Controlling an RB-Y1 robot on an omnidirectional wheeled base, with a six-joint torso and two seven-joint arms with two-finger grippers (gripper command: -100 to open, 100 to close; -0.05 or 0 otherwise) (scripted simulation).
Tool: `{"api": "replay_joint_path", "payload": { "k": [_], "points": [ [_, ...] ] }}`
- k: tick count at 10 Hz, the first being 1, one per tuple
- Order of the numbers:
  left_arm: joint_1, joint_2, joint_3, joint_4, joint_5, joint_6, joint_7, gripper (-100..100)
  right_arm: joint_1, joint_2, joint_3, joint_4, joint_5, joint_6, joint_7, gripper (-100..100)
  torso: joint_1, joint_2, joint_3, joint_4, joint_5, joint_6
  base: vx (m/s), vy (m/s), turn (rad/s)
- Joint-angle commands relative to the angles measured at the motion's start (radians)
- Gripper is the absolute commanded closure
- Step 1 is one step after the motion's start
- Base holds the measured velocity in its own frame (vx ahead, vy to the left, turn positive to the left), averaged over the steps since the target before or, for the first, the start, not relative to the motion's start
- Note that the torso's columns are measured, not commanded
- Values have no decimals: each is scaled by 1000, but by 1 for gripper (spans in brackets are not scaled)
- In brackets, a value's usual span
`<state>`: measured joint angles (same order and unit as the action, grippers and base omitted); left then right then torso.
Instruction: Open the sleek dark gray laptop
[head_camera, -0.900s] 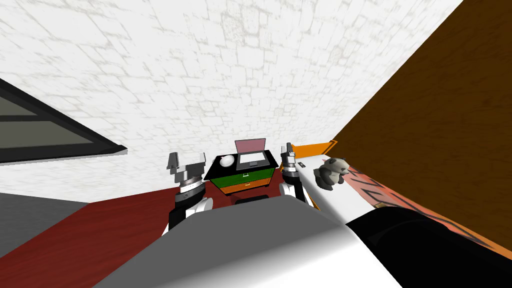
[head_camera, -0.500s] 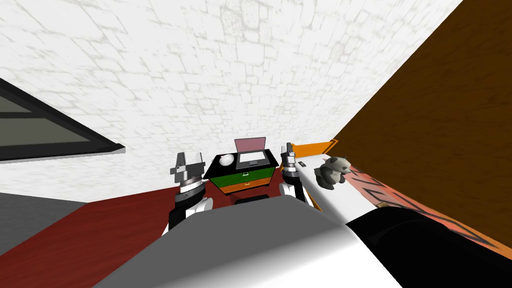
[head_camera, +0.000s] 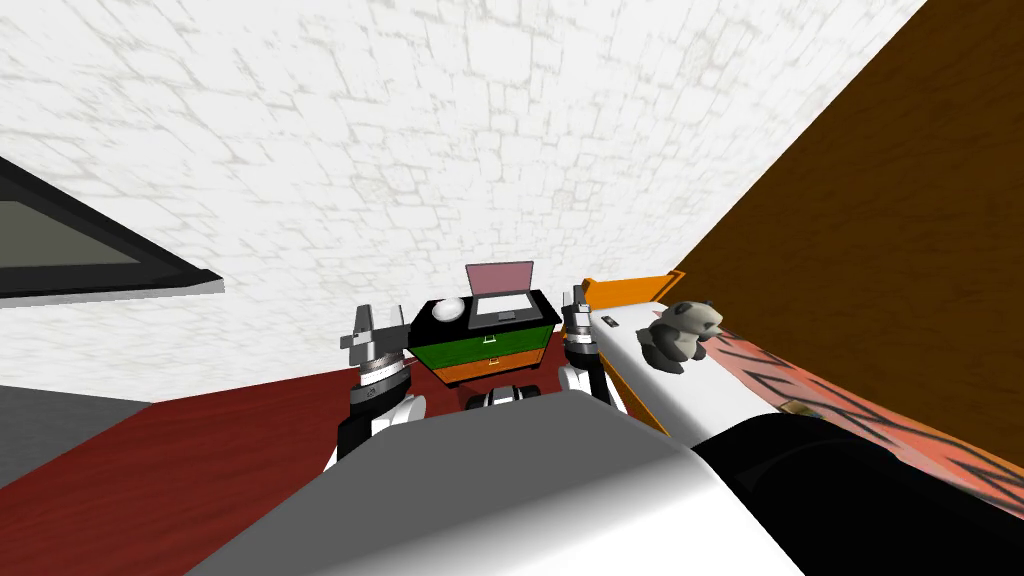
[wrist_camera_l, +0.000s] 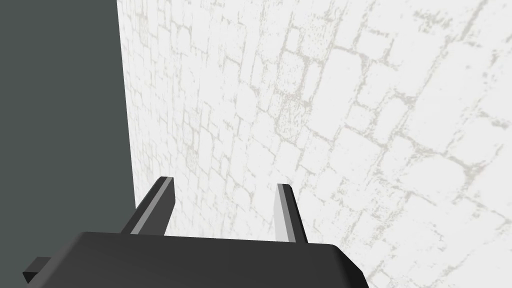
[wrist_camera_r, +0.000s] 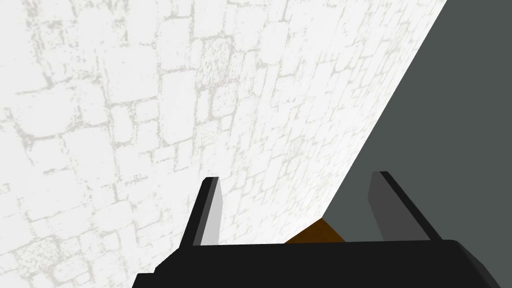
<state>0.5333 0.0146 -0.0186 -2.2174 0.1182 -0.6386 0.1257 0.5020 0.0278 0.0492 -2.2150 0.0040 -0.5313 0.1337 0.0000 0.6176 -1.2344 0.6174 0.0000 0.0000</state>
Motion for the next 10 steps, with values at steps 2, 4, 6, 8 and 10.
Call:
{"api": "replay_joint_path", "payload": {
  "k": [2, 4, 6, 8, 10],
  "points": [
    [0, 0, 0, 0, 0, 0, 0, 0, -8, -60, -13, 18, 23, 0, 24, -100, 0, 108, -217, 107, 0, 0, 4, -2, 54],
    [0, 0, 0, 0, 0, 0, 0, 0, -18, -111, -31, 42, 56, 0, 60, -100, 0, 119, -241, 119, 0, 0, 0, -8, 95],
    [0, 0, 0, 1, 0, 0, 0, 0, -32, -156, -56, 73, 100, 0, 108, -100, 0, 120, -242, 121, 0, 0, 3, -11, 130],
    [0, 0, 0, 1, 0, 0, 0, 0, -50, -199, -86, 109, 156, -1, 167, -100, 0, 120, -242, 121, 0, 0, 3, -13, 161],
    [0, 0, 0, 1, 0, 0, 0, 0, -59, -220, -104, 128, 187, -2, 201, -100, 0, 120, -242, 121, 0, 0, 3, -13, 102]
  ]
}}
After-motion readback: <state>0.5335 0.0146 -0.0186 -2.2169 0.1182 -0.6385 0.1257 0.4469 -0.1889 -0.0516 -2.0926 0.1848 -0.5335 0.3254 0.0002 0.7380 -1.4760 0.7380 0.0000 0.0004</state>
